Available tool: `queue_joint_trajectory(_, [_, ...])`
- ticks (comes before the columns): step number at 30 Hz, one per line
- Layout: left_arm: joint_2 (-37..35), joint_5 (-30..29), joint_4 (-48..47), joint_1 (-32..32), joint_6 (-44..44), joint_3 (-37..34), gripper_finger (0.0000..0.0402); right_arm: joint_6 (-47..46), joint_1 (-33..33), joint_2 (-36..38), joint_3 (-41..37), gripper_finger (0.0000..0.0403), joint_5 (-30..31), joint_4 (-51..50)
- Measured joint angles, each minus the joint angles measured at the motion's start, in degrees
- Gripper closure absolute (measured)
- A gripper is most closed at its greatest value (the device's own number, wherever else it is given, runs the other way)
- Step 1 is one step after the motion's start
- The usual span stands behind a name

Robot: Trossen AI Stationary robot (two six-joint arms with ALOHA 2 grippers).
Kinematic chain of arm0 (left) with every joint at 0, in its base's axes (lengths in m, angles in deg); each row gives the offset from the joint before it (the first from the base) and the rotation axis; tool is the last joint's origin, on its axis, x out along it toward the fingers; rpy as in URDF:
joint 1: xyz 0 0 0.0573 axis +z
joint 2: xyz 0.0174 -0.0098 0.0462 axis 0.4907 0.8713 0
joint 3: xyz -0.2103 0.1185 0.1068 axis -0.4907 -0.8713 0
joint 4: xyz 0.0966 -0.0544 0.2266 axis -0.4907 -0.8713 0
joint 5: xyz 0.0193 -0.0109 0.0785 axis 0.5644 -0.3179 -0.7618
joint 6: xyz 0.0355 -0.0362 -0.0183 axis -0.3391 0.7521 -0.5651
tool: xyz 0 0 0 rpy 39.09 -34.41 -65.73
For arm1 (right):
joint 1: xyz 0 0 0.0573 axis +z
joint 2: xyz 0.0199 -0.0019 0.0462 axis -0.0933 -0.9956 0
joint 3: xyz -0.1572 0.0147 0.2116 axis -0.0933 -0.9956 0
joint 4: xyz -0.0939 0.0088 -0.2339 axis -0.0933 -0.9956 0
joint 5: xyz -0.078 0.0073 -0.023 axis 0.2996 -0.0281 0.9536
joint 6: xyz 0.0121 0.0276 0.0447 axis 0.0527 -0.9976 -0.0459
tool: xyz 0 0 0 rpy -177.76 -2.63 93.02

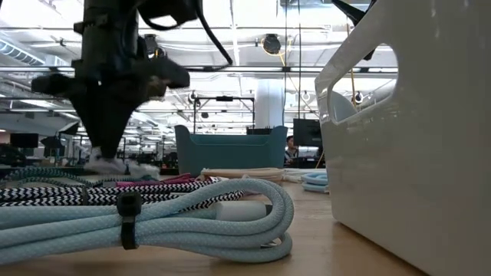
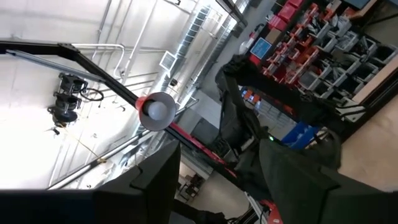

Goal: Pick & Place USB Port
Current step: Put the white charger cable into the gray bin

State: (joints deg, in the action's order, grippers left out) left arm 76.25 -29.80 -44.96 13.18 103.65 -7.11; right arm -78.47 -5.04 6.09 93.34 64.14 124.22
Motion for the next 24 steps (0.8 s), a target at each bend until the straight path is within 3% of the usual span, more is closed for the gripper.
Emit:
queue_joint_trajectory(7, [-4.3, -3.2, -0.2, 0.0, 0.2, 0.0, 0.0394, 0.0, 0.0, 0.0, 0.0, 0.0191, -0.1, -0.7])
queue_joint_trajectory(11, [-8.2, -12.4, 6.4, -1.5, 0.0, 0.0, 0.0393, -0.4, 0.0, 0.0, 0.0, 0.0192, -0.1, -1.4])
queue_joint_trajectory(17, [-15.3, -36.3, 27.6, -5.0, -8.8, 0.1, 0.0396, -0.4, 0.6, -0.5, 0.0, 0.0192, 0.6, -2.1])
queue_joint_trajectory(19, [-16.3, -38.9, 36.3, -4.6, -15.5, 0.1, 0.0397, -0.4, 1.1, -1.1, 0.0, 0.0192, 1.3, -2.2])
queue_joint_trajectory(24, [-16.4, -37.4, 55.0, -1.6, -29.3, 0.1, 0.0398, -1.9, 4.1, -3.5, 0.0, 0.0192, 5.1, 0.4])
